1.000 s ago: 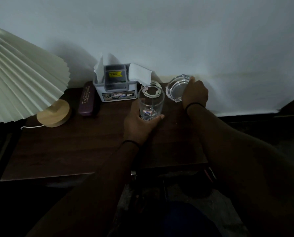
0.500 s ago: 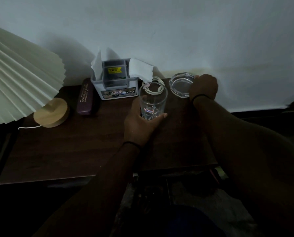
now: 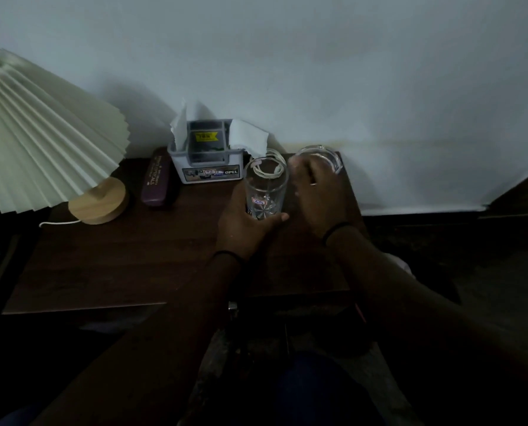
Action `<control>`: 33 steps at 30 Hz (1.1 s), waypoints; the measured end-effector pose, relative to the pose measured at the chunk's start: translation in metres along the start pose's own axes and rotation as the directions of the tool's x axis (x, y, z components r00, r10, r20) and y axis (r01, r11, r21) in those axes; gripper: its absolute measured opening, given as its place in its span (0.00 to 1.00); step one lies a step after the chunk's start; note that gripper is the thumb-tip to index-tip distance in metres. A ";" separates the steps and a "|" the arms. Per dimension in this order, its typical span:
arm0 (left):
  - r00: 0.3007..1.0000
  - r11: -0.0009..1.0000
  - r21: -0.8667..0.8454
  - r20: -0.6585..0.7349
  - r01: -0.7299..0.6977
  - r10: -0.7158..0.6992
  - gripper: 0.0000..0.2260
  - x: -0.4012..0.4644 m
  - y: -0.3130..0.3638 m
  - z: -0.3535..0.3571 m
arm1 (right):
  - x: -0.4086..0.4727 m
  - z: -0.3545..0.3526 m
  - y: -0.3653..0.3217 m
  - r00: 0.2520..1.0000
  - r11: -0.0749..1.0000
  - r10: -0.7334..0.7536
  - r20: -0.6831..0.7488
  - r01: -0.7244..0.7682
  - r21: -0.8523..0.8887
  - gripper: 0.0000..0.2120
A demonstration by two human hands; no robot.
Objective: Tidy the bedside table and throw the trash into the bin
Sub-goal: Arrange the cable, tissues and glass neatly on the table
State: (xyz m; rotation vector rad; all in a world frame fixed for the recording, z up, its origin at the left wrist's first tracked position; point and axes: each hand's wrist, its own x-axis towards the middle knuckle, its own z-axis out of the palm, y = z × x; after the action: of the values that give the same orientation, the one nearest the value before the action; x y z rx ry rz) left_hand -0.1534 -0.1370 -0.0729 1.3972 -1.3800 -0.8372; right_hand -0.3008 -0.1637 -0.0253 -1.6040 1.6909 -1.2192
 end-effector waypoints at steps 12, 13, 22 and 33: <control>0.996 0.986 0.144 0.037 0.081 -0.087 0.38 -0.020 -0.022 -0.027 | -0.017 0.006 -0.032 0.995 0.993 -0.007 0.100 0.019 -0.116 0.32; 0.996 0.983 0.172 0.040 0.068 -0.076 0.36 -0.020 -0.023 -0.027 | -0.014 0.001 -0.033 0.999 0.993 0.005 0.046 0.000 -0.121 0.31; 0.998 0.964 0.263 0.054 -0.040 0.026 0.28 -0.021 -0.025 -0.028 | 0.041 -0.036 -0.032 0.944 0.988 0.034 -0.328 -0.081 -0.131 0.36; 0.997 0.962 0.261 0.037 -0.081 0.074 0.24 -0.019 -0.025 -0.028 | 0.074 -0.020 -0.002 0.955 0.970 0.131 -0.265 -0.179 -0.167 0.37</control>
State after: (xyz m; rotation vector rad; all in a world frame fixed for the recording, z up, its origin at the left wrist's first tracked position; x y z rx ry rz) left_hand -0.1218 -0.1164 -0.0914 1.5250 -1.6009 -0.6400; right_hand -0.3301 -0.2292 0.0016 -1.4328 2.1081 -1.2575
